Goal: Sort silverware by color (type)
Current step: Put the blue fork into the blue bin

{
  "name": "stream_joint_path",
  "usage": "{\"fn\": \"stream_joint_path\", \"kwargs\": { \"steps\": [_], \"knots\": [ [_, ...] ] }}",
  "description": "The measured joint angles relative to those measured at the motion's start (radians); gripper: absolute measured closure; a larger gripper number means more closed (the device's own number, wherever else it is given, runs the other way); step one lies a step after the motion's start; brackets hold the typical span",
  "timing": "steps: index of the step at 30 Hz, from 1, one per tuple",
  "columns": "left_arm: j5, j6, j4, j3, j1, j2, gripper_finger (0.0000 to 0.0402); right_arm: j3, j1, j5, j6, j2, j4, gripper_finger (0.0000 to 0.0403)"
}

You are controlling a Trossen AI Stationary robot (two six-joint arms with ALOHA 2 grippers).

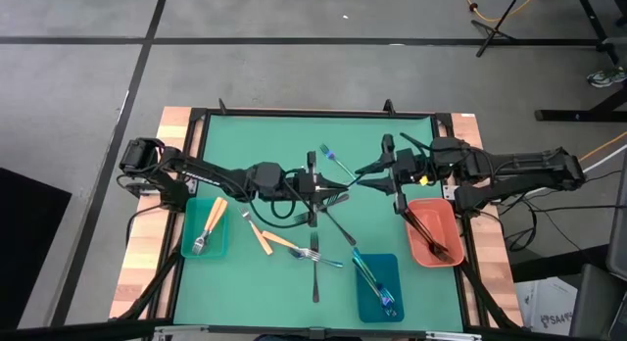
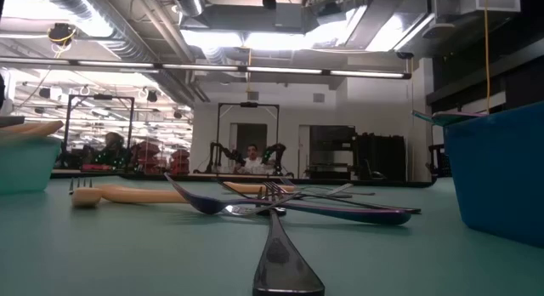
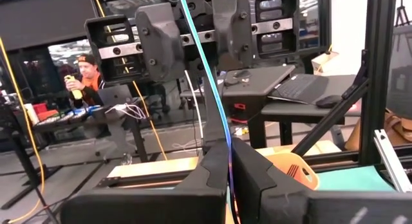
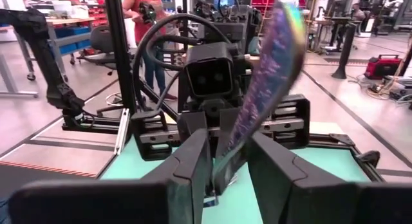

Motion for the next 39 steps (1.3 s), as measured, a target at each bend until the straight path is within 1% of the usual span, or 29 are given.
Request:
{"fn": "stream_joint_path", "kwargs": {
  "steps": [13, 16, 21, 23, 28, 39],
  "knots": [
    [0.0, 0.023, -0.005, 0.0, 0.0, 0.0, 0.04, 0.0, 0.0, -0.007, -0.001, 0.0, 0.002, 0.0305],
    [0.0, 0.023, -0.005, 0.0, 0.0, 0.0, 0.04, 0.0, 0.0, -0.007, -0.001, 0.0, 0.002, 0.0325],
    [0.001, 0.024, -0.006, 0.0, 0.0, 0.0, 0.04, 0.0, 0.0, -0.007, -0.001, 0.0, 0.002, 0.0382],
    [0.0, 0.026, -0.009, 0.0, 0.0, 0.0, 0.0399, 0.0, 0.0, -0.007, 0.0, 0.0, 0.002, 0.0396],
    [-0.028, 0.027, -0.026, 0.0, -0.001, -0.002, 0.0399, 0.0, 0.0, -0.006, 0.0, 0.0, 0.002, 0.0396],
    [-0.035, 0.026, -0.03, 0.0, 0.0, -0.002, 0.0398, 0.0, 0.0, -0.005, 0.003, 0.0, 0.002, 0.0401]
  ]
}}
